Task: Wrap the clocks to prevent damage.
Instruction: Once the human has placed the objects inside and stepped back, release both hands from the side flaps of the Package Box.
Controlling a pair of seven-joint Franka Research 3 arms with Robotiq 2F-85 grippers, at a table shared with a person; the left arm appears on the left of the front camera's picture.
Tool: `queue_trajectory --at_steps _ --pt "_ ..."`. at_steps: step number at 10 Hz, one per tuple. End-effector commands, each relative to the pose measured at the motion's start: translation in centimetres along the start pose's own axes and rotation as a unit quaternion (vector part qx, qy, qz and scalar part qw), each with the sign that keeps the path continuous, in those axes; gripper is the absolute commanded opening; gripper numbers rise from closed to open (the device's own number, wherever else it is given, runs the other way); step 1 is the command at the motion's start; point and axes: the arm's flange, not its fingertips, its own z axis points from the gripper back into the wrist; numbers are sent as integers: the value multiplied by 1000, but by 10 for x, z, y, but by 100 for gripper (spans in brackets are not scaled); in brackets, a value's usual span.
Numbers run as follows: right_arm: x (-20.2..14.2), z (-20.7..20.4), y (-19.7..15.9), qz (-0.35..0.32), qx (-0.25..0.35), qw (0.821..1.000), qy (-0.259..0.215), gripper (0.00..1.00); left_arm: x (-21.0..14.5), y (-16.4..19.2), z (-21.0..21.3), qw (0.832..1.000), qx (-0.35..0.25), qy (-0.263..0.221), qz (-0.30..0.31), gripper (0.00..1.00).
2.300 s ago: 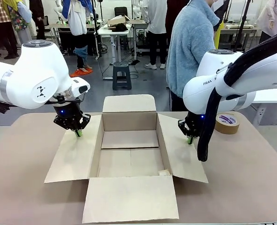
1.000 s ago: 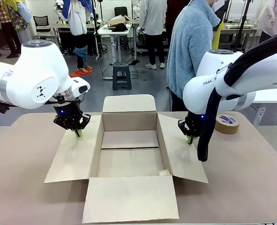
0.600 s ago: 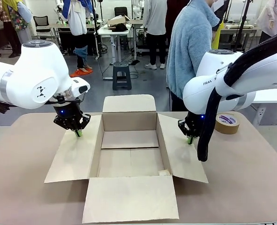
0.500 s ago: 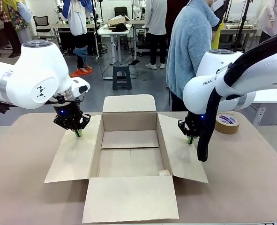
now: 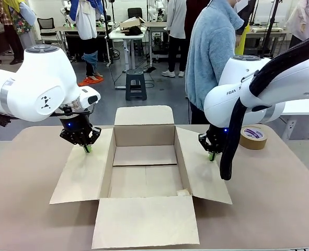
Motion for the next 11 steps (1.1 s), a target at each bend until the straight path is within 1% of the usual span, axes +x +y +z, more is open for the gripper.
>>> queue_trajectory --at_steps 1,11 --pt "0 0 0 0 0 1000 0 1 1 -1 1 1000 1 -1 0 0" --pt "0 0 0 0 0 1000 0 1 1 -1 1 1000 1 -1 0 0"
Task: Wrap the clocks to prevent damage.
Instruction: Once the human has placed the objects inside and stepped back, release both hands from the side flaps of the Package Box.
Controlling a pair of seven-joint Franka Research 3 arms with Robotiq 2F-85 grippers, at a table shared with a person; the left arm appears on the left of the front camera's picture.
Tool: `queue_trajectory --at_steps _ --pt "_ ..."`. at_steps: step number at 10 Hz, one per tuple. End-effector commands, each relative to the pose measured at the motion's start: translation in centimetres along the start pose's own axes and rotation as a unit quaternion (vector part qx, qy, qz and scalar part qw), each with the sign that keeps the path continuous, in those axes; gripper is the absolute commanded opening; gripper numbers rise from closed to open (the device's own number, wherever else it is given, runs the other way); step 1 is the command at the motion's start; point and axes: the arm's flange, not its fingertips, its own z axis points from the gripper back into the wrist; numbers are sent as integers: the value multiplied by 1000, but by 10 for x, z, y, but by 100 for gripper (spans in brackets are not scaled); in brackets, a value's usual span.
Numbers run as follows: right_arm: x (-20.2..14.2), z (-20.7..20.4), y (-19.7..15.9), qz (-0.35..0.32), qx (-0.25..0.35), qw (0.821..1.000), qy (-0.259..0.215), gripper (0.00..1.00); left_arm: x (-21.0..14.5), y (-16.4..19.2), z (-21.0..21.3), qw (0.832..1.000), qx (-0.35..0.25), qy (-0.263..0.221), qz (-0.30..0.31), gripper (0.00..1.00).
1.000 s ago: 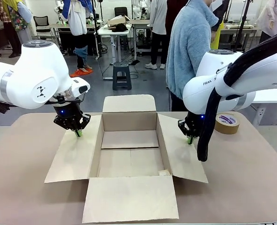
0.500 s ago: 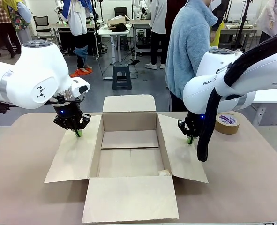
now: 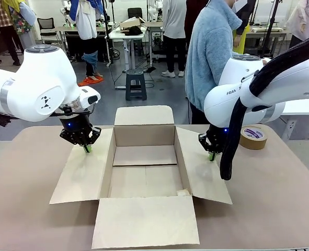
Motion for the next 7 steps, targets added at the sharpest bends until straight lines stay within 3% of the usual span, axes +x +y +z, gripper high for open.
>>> queue_trajectory --at_steps 1,7 --pt "0 0 0 0 0 1000 0 1 1 -1 1 1000 1 -1 0 0" --pt "0 0 0 0 0 1000 0 1 1 -1 1 1000 1 -1 0 0"
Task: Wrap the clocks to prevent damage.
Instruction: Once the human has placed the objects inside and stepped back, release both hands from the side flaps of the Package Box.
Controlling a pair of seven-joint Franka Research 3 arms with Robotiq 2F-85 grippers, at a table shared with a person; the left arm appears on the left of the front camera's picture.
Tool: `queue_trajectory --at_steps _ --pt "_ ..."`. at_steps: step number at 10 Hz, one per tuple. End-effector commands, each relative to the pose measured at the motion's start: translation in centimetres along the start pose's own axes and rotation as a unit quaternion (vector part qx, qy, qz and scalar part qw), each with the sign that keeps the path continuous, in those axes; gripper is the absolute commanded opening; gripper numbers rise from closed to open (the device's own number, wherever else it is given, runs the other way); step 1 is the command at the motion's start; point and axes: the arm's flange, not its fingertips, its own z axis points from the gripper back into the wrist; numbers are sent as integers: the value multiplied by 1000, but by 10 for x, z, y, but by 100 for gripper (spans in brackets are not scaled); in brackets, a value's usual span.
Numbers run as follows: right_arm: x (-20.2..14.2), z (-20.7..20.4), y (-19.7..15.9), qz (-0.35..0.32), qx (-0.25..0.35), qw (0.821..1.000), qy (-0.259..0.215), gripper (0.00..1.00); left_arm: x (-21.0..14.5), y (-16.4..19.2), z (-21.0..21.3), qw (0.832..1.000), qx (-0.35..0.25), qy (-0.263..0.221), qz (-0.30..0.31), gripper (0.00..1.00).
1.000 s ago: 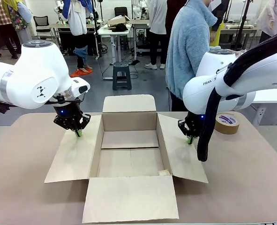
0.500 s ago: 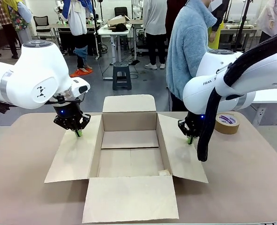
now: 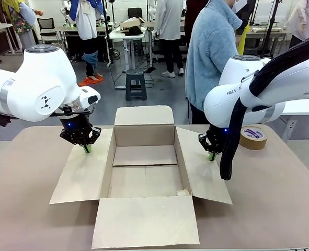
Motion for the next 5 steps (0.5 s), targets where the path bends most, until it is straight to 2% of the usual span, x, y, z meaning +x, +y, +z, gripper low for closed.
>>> queue_trajectory --at_steps 1,5 --pt "0 0 0 0 0 1000 0 1 1 -1 1 1000 1 -1 0 0" --pt "0 0 0 0 0 1000 0 1 1 -1 1 1000 1 -1 0 0"
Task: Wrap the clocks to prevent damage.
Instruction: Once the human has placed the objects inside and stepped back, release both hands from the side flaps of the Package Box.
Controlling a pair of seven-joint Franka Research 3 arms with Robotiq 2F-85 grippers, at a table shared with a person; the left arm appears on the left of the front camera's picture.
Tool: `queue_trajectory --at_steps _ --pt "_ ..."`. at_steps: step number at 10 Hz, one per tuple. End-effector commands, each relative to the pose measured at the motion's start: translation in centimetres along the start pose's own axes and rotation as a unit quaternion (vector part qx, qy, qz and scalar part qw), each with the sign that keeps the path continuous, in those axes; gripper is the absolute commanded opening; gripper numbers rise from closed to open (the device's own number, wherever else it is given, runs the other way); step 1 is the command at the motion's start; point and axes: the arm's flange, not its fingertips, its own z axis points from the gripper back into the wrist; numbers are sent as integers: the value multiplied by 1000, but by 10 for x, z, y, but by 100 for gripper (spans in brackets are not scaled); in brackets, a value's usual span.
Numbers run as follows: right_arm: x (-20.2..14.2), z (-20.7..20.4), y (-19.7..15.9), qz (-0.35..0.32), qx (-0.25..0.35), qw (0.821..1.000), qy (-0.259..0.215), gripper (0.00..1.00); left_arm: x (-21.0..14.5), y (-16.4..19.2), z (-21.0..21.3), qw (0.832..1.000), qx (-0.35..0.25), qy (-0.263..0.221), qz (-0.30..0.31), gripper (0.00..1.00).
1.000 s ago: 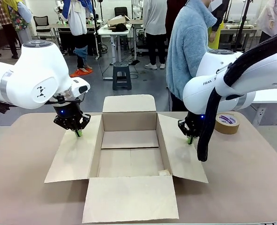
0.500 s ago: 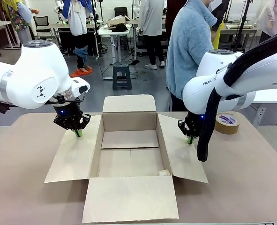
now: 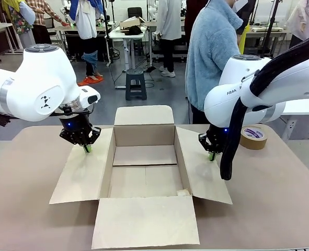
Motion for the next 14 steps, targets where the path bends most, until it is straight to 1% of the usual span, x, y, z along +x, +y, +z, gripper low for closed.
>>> queue_trajectory --at_steps 1,14 --pt "0 0 0 0 0 1000 0 1 1 -1 1 1000 1 -1 0 0" --pt "0 0 0 0 0 1000 0 1 1 -1 1 1000 1 -1 0 0"
